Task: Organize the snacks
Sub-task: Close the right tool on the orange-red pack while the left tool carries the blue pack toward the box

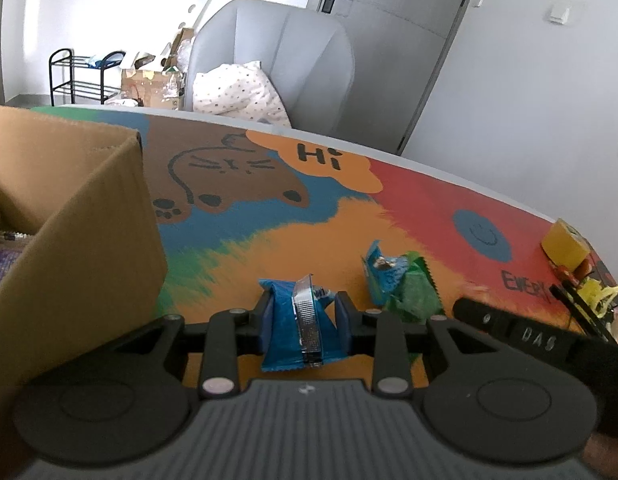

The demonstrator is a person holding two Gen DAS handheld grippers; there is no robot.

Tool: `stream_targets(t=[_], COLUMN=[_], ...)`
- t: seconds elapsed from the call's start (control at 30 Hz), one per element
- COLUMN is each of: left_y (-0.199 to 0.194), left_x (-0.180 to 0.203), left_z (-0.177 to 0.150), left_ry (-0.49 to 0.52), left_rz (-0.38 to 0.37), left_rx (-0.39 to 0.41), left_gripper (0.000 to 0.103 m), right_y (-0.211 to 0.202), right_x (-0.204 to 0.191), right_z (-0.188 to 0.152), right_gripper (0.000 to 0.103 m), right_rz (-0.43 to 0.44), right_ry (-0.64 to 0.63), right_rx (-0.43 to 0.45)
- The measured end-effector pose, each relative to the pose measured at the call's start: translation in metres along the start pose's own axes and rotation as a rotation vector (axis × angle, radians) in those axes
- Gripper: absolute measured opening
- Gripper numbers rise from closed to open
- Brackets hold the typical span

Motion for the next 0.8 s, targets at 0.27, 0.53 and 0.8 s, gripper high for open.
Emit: stream_targets(t=[0.27, 0.53, 0.8], left_y=[-0.022, -0.052, -0.08], left_x=[0.011, 0.018, 0.019], left_z=[-0.019, -0.023, -0.02], left_ry=[0.038, 0.049, 0.047], left_rz=[-0.009, -0.012, -0.02], left_rx=[0.012, 0.065, 0.12], left_gripper=[0.031, 0.031, 0.031], right_y=[-0.027, -0.057, -0.079], right_x=[0.001, -0.009, -0.029], right_z=[-0.023, -0.029, -0.022], right_gripper=[0.019, 0.018, 0.018], right_rz=[0.045, 0.07, 0.114], right_ry=[0.039, 0.043, 0.013], right_rx=[0.009, 0.056, 0.115])
Point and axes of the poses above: each gripper's, at about its wrist camera, not at the fingertips, and y roughly the way its jaws point, x to its right, z to its top, the point moved 4 cm from there along y, roughly the way its jaws point, and after that the axes turned 10 degrees about -x, right-handed, at the moved point
